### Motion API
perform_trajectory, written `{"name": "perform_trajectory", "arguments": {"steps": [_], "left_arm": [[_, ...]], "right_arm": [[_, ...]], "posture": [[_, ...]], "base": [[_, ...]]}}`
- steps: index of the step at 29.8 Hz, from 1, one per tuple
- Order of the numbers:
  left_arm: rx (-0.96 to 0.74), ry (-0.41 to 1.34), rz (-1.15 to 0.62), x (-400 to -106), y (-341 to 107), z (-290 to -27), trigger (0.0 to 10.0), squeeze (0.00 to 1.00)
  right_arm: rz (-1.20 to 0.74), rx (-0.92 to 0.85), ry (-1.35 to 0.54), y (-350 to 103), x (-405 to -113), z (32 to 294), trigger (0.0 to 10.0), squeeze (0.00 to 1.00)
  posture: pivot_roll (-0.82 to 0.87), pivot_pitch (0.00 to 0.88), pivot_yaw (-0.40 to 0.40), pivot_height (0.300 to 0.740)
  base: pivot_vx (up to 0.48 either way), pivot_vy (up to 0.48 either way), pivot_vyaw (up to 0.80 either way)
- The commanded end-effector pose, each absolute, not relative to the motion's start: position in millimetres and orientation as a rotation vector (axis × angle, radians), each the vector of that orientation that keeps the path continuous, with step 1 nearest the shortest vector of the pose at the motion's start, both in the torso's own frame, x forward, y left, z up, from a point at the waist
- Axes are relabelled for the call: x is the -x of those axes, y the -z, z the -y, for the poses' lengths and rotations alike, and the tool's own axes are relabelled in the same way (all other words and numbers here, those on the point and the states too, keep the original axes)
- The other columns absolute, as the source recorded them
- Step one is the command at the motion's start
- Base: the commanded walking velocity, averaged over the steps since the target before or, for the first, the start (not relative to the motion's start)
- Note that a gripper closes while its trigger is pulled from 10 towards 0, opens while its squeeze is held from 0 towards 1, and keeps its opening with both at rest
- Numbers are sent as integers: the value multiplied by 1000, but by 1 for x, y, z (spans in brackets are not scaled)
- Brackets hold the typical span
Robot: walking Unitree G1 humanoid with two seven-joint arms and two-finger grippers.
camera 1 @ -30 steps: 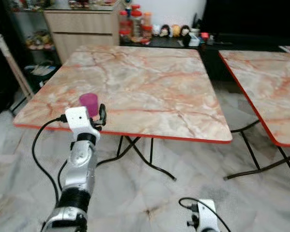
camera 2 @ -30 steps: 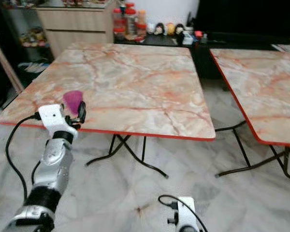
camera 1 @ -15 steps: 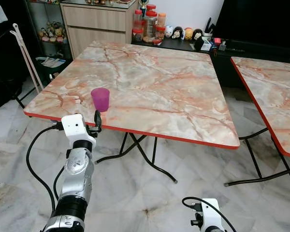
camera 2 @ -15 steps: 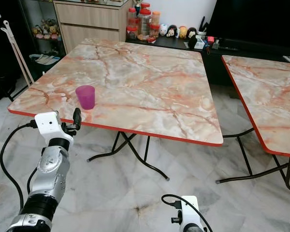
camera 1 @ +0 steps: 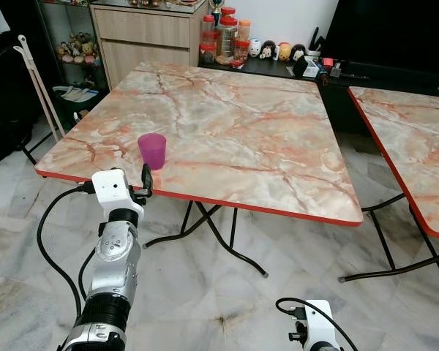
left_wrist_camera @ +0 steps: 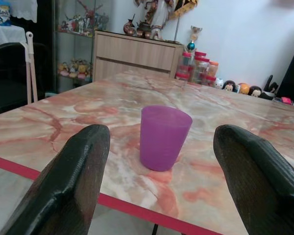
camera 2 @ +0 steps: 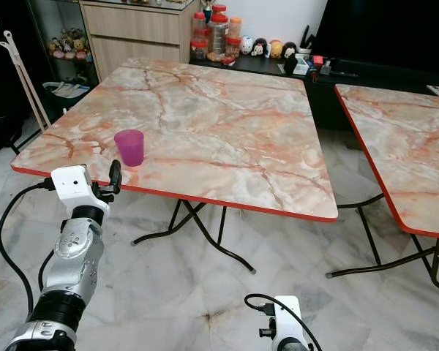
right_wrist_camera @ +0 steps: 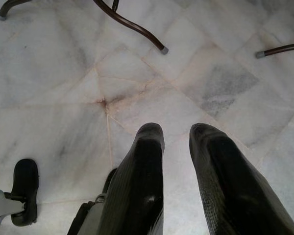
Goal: Setting the table
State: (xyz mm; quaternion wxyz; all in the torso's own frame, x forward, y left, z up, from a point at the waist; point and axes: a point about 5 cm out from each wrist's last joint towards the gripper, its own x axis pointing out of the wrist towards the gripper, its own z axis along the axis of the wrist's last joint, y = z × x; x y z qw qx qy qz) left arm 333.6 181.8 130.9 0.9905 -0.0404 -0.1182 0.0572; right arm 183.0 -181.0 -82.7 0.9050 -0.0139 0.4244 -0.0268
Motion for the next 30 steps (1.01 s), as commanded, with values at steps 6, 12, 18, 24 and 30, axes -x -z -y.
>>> {"name": "perform_trajectory", "arguments": {"steps": [6,12,18,24,30], "left_arm": [[78,-130,251,-337,-137,-185,10000,0],[55,-109,244,-340,-140,-190,10000,0],[50,-101,250,-344,-145,-190,10000,0],[47,-99,248,-346,-145,-191,10000,0],[36,-124,249,-346,-146,-200,10000,0]], "right_arm": [[-848,34,65,78,-191,183,10000,0],[-836,-4,98,77,-194,181,10000,0],[-861,-6,99,82,-186,178,10000,0],[-865,1,105,82,-185,180,10000,0],[-862,6,103,81,-187,182,10000,0]], "posture": [[94,0,-86,740],[75,0,-50,740],[66,0,-35,740],[60,0,-32,740],[62,0,-36,740]], "base": [[0,0,0],[0,0,0],[271,0,-405],[288,0,0],[296,0,0]]}}
